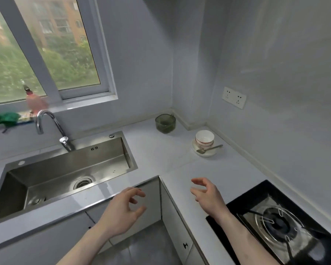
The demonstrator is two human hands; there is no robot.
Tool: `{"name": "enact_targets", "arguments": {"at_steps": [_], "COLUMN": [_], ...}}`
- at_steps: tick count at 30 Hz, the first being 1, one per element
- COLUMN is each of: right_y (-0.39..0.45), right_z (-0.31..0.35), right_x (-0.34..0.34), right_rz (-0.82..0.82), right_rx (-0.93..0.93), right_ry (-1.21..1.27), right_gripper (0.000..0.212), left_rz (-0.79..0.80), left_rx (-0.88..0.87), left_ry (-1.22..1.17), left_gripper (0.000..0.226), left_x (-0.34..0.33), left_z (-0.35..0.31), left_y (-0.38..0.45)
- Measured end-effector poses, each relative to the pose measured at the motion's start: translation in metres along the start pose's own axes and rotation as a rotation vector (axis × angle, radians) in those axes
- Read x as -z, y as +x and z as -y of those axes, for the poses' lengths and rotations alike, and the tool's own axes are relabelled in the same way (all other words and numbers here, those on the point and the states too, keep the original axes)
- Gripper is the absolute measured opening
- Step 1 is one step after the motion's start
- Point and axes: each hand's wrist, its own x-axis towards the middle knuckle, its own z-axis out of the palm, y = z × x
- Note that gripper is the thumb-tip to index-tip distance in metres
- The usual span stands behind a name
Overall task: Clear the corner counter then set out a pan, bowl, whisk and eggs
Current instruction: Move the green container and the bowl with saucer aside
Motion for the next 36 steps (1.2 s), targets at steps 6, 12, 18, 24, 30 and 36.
{"name": "enact_targets", "arguments": {"at_steps": [6, 12, 18, 24, 30, 36], "right_y": [0.064, 0.112, 0.161, 0.233, 0.304, 0.356], "right_z": [0.001, -0.011, -0.026, -0.032, -0.032, -0.056], "right_x": [0.012, 0.036, 0.038, 0.017, 0.004, 0.000], "right_rz": [-0.019, -0.116, -0.211, -0.302, -0.395, -0.509], "right_rx": [-0.009, -0.090, -0.186, -0.353, -0.560, -0.656], "right_ry": [-0.019, 0.016, 0.052, 0.156, 0.293, 0.401], "right_gripper": [0.025, 0.025, 0.027, 0.032, 0.045, 0.060], "left_rz": [0.057, 0.141, 0.235, 0.357, 0.460, 0.508], "left_rx": [0.004, 0.003, -0.088, -0.165, -0.235, -0.251], "left_ry": [-0.007, 0.008, 0.041, 0.096, 0.166, 0.163], "left_gripper": [0.022, 0.020, 0.021, 0.023, 0.025, 0.022], "left_x": [-0.007, -0.008, -0.013, -0.017, -0.022, -0.033], "left_z": [0.002, -0.003, -0.009, 0.001, 0.012, 0.033], "left_y": [0.073, 0.157, 0.258, 0.351, 0.428, 0.477]}}
